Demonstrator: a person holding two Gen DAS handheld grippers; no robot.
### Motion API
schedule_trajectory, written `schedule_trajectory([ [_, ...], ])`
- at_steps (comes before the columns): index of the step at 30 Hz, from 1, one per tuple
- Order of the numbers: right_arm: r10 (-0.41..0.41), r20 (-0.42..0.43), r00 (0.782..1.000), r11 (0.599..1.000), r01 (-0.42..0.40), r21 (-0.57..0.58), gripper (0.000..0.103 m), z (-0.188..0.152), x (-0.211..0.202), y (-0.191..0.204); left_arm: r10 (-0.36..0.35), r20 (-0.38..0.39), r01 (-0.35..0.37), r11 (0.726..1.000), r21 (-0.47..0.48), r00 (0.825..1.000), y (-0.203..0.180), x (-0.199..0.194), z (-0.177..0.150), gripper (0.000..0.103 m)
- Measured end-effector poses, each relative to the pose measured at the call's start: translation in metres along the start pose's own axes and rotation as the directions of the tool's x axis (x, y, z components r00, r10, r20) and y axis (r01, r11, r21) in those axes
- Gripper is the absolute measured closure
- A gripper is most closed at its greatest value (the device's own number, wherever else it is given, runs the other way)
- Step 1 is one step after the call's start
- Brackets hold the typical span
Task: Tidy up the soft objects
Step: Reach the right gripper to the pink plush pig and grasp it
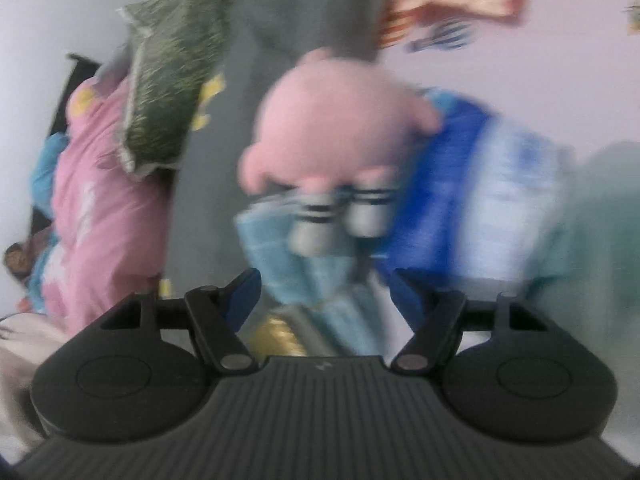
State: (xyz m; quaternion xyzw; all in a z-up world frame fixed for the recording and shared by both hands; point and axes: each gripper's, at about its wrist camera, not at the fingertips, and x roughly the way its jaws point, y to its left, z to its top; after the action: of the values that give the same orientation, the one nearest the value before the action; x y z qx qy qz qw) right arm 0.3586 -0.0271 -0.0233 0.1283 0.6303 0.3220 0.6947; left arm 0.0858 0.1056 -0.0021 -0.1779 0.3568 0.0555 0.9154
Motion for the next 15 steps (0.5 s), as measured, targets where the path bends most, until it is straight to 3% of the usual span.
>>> schedule_trajectory([
  [3,-0.023,0.045,0.999,0.998,0.020,0.064,0.031,0.003,-0.022,-0.028,-0.004,0.004,0.004,1.000,-0.016,1.000,0.000,0.004,0.001,0.075],
  [7,0.033,0.090,0.995,0.989,-0.046,0.139,0.032,0.013,-0.038,-0.048,0.002,0.005,-0.002,1.000,-0.022,1.000,-0.001,0.010,0.004,0.074],
  [12,0.075,0.111,0.991,0.994,-0.083,0.068,0.028,0.036,-0.027,-0.024,0.025,0.011,-0.025,1.000,-0.019,1.000,-0.003,0.010,0.006,0.068],
  [15,0.029,0.144,0.989,0.999,-0.026,-0.023,0.022,0.060,-0.011,0.002,0.042,0.012,-0.042,0.999,-0.019,0.999,-0.002,0.011,0.008,0.065],
])
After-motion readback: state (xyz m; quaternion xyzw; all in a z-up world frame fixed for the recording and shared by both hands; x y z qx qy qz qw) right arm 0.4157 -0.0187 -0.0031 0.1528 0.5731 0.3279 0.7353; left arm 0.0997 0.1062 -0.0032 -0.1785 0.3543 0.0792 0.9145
